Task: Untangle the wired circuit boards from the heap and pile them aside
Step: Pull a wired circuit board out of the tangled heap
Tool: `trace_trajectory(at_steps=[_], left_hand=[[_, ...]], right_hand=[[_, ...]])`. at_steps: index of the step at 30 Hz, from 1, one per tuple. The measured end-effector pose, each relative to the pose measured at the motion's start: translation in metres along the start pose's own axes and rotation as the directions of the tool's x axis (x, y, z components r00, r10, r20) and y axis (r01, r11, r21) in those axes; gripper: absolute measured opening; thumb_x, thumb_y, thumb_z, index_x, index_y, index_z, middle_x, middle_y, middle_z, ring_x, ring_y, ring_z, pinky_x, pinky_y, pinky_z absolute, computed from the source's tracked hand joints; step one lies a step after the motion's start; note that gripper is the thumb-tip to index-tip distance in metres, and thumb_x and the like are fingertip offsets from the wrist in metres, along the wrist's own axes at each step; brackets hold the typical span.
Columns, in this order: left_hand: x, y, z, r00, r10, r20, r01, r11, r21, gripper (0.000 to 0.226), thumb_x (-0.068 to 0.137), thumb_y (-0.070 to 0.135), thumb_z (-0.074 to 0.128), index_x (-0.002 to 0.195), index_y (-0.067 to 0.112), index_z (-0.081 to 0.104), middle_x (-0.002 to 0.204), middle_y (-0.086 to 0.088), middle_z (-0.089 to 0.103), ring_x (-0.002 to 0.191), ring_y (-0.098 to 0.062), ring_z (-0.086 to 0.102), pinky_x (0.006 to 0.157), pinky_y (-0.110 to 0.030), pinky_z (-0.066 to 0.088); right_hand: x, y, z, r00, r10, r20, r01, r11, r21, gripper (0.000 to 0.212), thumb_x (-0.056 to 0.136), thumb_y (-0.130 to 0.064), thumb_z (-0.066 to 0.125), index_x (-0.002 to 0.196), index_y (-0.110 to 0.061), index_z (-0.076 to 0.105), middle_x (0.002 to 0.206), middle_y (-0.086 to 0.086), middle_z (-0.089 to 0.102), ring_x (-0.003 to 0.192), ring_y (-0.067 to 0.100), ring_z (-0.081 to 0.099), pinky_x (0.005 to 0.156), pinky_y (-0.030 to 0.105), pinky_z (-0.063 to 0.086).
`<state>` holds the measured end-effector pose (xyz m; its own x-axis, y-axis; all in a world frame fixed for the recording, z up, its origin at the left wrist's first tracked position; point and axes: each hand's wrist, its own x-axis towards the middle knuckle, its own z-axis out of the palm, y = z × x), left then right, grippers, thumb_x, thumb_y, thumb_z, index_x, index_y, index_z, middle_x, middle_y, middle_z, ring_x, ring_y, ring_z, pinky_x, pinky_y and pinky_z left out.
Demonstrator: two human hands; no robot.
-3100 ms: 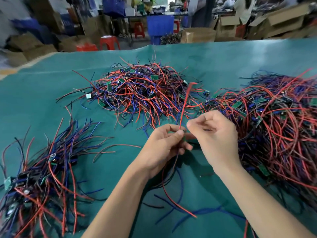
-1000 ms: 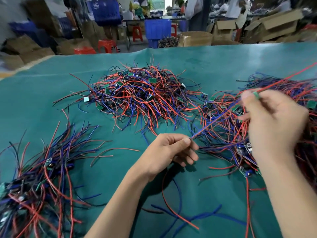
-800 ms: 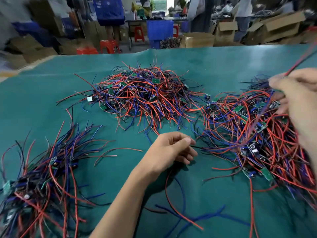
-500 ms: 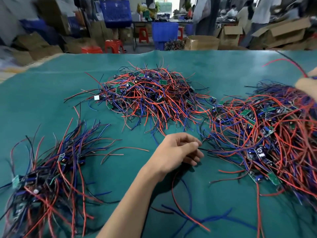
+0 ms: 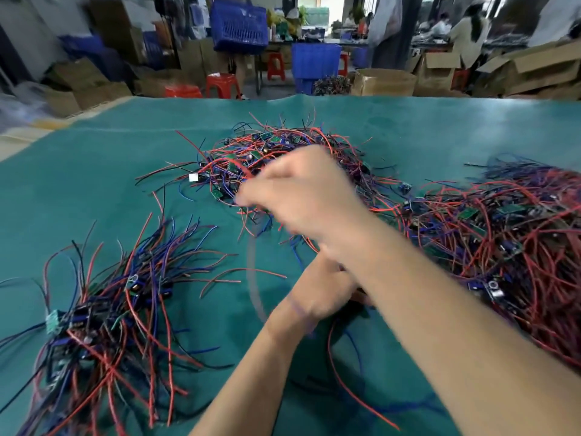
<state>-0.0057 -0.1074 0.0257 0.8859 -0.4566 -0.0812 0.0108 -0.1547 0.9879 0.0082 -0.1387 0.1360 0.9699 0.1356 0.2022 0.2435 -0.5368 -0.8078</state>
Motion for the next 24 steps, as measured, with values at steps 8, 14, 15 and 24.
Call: trace_trajectory(at_steps=[8, 14, 15, 24], left_hand=[[0.000, 0.003, 0.002, 0.995, 0.051, 0.086, -0.044, 0.996, -0.083, 0.025, 0.093, -0.013, 0.047, 0.093, 0.004, 0.065, 0.077, 0.001, 0.069, 0.064, -0.003, 0.063, 0.065, -0.017, 0.053], [0.007, 0.002, 0.004, 0.991, 0.024, 0.129, 0.002, 0.980, -0.198, 0.013, 0.100, -0.003, 0.046, 0.105, -0.002, 0.058, 0.082, -0.019, 0.064, 0.060, -0.018, 0.059, 0.056, -0.019, 0.052], [0.008, 0.002, 0.004, 0.992, 0.026, 0.126, 0.000, 0.979, -0.205, 0.013, 0.100, -0.003, 0.046, 0.105, -0.002, 0.058, 0.081, -0.018, 0.064, 0.058, -0.017, 0.059, 0.056, -0.019, 0.053], [0.010, 0.002, 0.001, 0.999, -0.021, 0.027, 0.028, 0.950, -0.312, 0.014, 0.099, -0.001, 0.048, 0.104, -0.004, 0.061, 0.079, -0.018, 0.067, 0.059, -0.017, 0.061, 0.058, -0.020, 0.054]], right_hand=[[0.052, -0.006, 0.016, 0.983, -0.082, 0.163, 0.119, 0.967, -0.226, 0.019, 0.088, -0.028, 0.075, 0.086, -0.010, 0.080, 0.081, 0.007, 0.076, 0.078, 0.026, 0.074, 0.064, 0.031, 0.058], [0.073, 0.088, -0.040, 0.904, 0.267, -0.333, -0.408, 0.770, -0.491, 0.037, 0.085, -0.014, 0.063, 0.121, -0.017, 0.071, 0.128, 0.019, 0.065, 0.118, 0.039, 0.063, 0.099, 0.040, 0.052], [0.072, 0.097, -0.042, 0.898, 0.298, -0.323, -0.428, 0.760, -0.490, 0.034, 0.085, -0.016, 0.065, 0.119, -0.017, 0.071, 0.130, 0.020, 0.065, 0.118, 0.039, 0.062, 0.099, 0.040, 0.052], [0.042, 0.114, -0.055, 0.940, 0.187, -0.286, -0.258, 0.937, -0.236, 0.026, 0.084, -0.027, 0.076, 0.061, -0.016, 0.077, 0.045, -0.007, 0.062, 0.046, 0.002, 0.055, 0.052, 0.021, 0.038]])
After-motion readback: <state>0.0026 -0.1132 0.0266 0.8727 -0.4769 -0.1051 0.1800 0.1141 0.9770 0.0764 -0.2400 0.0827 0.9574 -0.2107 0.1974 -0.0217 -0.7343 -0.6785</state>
